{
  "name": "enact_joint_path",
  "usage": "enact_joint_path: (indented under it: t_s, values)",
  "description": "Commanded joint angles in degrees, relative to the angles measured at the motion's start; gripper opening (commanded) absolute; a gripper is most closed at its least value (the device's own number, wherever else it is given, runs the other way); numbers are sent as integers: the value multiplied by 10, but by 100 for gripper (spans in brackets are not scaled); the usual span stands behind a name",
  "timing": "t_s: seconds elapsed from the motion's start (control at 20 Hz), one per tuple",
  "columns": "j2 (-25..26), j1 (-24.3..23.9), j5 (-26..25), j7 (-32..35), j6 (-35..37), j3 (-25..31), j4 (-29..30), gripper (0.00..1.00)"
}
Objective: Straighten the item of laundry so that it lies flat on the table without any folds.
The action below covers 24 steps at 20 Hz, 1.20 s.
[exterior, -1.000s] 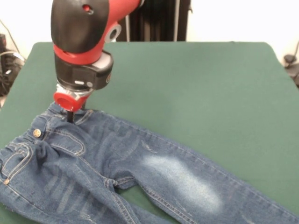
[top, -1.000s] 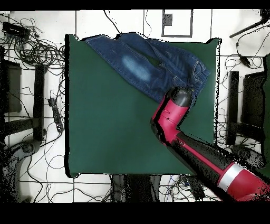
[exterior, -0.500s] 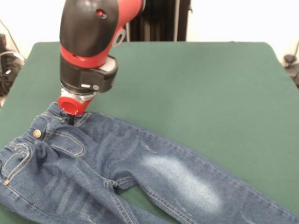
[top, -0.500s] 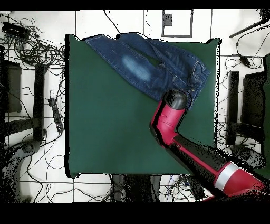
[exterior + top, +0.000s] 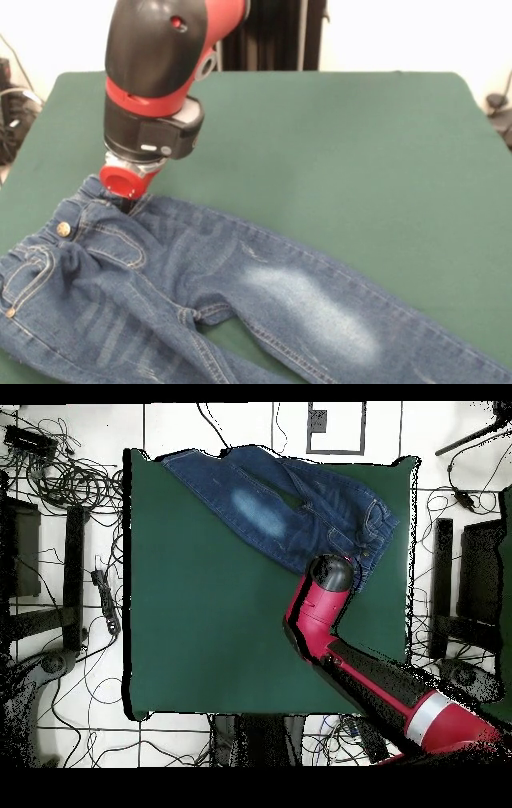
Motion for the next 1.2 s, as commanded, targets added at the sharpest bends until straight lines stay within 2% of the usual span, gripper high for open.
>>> enact_joint_path:
  t_s: [0.05, 0.2, 0.55, 0.8, 1.2]
  values:
    - [87, 16, 33, 70, 91, -43, -32, 0]
    - [89, 17, 27, 80, 93, -46, -32, 0]
    - [85, 24, 105, 125, 49, -36, -13, 0]
    - [77, 32, 104, 181, 46, -55, 3, 0]
    - [35, 34, 96, 229, 68, -73, 54, 0]
